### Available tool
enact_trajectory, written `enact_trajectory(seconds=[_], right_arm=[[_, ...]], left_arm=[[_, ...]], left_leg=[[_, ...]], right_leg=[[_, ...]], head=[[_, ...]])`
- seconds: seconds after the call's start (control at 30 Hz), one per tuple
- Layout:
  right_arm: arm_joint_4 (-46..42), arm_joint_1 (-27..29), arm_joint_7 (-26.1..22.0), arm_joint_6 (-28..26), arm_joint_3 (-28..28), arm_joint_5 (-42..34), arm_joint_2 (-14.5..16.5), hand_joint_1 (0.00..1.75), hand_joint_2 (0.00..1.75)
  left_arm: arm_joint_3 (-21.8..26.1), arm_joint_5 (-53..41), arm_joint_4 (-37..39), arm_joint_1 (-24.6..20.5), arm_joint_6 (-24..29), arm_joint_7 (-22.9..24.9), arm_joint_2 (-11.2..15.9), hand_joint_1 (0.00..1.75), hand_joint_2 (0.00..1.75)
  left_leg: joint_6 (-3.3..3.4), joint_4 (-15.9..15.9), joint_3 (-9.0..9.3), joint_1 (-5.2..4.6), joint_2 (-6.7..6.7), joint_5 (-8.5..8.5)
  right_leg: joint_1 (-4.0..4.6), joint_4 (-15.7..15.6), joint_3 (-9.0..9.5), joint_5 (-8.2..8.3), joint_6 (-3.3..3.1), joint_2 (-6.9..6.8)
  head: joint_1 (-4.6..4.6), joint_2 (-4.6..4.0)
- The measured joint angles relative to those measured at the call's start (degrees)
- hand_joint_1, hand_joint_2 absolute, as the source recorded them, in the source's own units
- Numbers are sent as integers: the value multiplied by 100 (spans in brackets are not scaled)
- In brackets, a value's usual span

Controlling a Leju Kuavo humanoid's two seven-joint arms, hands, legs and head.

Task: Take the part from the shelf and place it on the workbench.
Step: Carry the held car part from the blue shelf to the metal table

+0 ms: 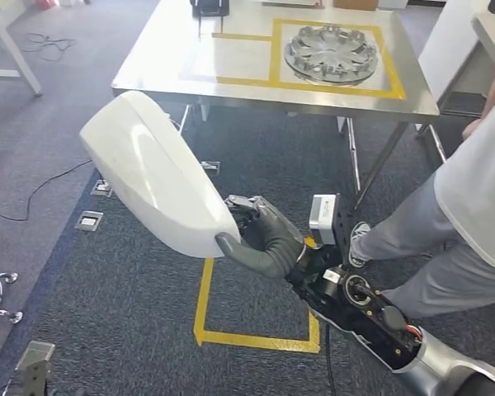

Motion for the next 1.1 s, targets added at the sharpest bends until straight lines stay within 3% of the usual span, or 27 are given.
enact_trajectory(seconds=[0.07, 0.13, 0.17, 0.2, 0.23, 0.33, 0.37, 0.4, 0.47, 0.5, 0.57, 0.63, 0.67, 0.7, 0.73, 0.8, 0.87, 0.93, 1.0, 1.03, 1.1], right_arm=[[0, -51, 3, -20, -3, -45, -6, 175, 175], [4, -72, 4, -41, -2, -96, -9, 175, 175], [7, -75, 5, -56, -2, -114, -11, 175, 175], [8, -76, 6, -72, -1, -132, -15, 175, 175], [8, -79, 5, -87, -1, -144, -19, 175, 175], [20, -128, -9, -127, 4, -167, -26, 175, 175], [27, -160, -14, -136, 8, -171, -27, 175, 175], [33, -194, -21, -140, 13, -177, -27, 175, 175], [42, -267, -36, -144, 20, -190, -26, 175, 175], [50, -303, -49, -146, 24, -201, -25, 175, 175], [75, -364, -66, -159, 34, -223, -25, 175, 175], [107, -393, -78, -178, 51, -245, -26, 175, 175], [125, -394, -82, -187, 62, -252, -26, 175, 175], [142, -393, -86, -193, 72, -259, -26, 175, 175], [158, -395, -90, -198, 83, -264, -26, 175, 175], [190, -401, -102, -209, 102, -284, -26, 175, 175], [220, -415, -114, -214, 124, -312, -27, 175, 175], [246, -433, -121, -217, 144, -334, -26, 175, 175], [261, -448, -131, -218, 154, -349, -27, 175, 175], [267, -455, -140, -216, 156, -354, -27, 175, 175], [286, -465, -159, -209, 163, -364, -26, 175, 175]], left_arm=[[0, 0, 1, -29, 5, 27, 3, 0, 175], [0, -1, 1, -62, 15, 60, 4, 0, 175], [0, -2, 1, -74, 19, 73, 1, 0, 175], [-1, -5, 1, -84, 22, 85, -3, 0, 175], [-1, -8, 1, -95, 26, 100, -8, 0, 175], [-5, -13, 1, -150, 33, 138, -48, 0, 175], [-7, -9, 1, -169, 33, 145, -65, 0, 175], [-9, -5, 1, -186, 32, 147, -74, 0, 175], [-9, -1, 1, -197, 31, 145, -81, 0, 175], [-9, -1, 1, -203, 33, 142, -82, 0, 175], [-9, -2, 1, -220, 48, 136, -81, 0, 175], [-9, -2, 1, -209, 80, 134, -67, 0, 175], [-9, -3, 1, -194, 96, 134, -60, 0, 175], [-9, -3, 1, -179, 110, 134, -51, 0, 175], [-9, -4, 1, -173, 121, 134, -44, 0, 175], [-9, -3, 1, -165, 146, 134, -31, 0, 175], [-11, 2, 2, -154, 167, 135, -21, 0, 175], [-13, 8, 3, -146, 172, 134, -13, 0, 175], [-13, 10, 3, -155, 175, 129, -8, 0, 175], [-13, 10, 3, -162, 180, 126, -4, 0, 175], [-13, 12, 3, -166, 198, 122, 5, 0, 175]], left_leg=[[64, -6, 147, -27, -8, -101], [93, -14, 305, -58, -28, -239], [103, -17, 403, -77, -43, -319], [111, -20, 515, -98, -57, -405], [117, -25, 636, -117, -66, -492], [109, -78, 945, -140, -92, -737], [97, -100, 1016, -139, -101, -784], [77, -100, 1067, -139, -109, -793], [40, 6, 1089, -139, -102, -726], [19, 207, 994, -140, -97, -676], [-32, 850, 581, -129, -90, -739], [-101, 1381, 73, -100, -87, -1072], [-135, 1451, -101, -80, -85, -1217], [-169, 1361, -202, -56, -83, -1236], [-203, 1112, -225, -33, -80, -1075], [-252, 375, -144, 11, -65, -378], [-201, -22, -96, 20, -39, 80], [-100, -16, -106, 5, -31, 132], [-40, -21, -81, 9, -33, 149], [-14, -29, -62, 15, -31, 136], [28, -34, -26, 8, -25, 97]], right_leg=[[-19, 612, -363, -168, 39, -13], [-13, 1165, -851, -529, 42, -17], [-3, 1242, -1030, -691, 22, -17], [16, 1156, -1140, -744, -20, -16], [50, 927, -1185, -616, -82, -14], [223, -32, -1188, 650, -309, 27], [263, -213, -1162, 943, -345, 41], [281, -287, -1118, 1018, -356, 50], [259, -416, -919, 1003, -356, 28], [238, -498, -813, 1001, -363, 19], [184, -624, -643, 967, -371, 10], [140, -656, -541, 877, -368, 19], [121, -656, -480, 818, -357, 27], [100, -652, -405, 751, -338, 36], [78, -641, -322, 677, -312, 40], [50, -580, -174, 511, -246, 43], [52, -492, -143, 362, -171, 62], [58, -447, -192, 259, -106, 79], [44, -320, -241, 120, -41, 51], [35, -109, -324, -13, -7, 32], [12, 663, -702, -380, 51, 0]], head=[[36, 0], [56, 0], [70, 0], [86, 0], [98, 0], [70, 0], [55, 0], [42, 0], [54, 0], [50, 0], [40, 0], [28, 0], [27, 0], [25, 0], [25, 0], [6, 0], [-26, 0], [-28, 0], [-9, 0], [4, 0], [36, 0]])
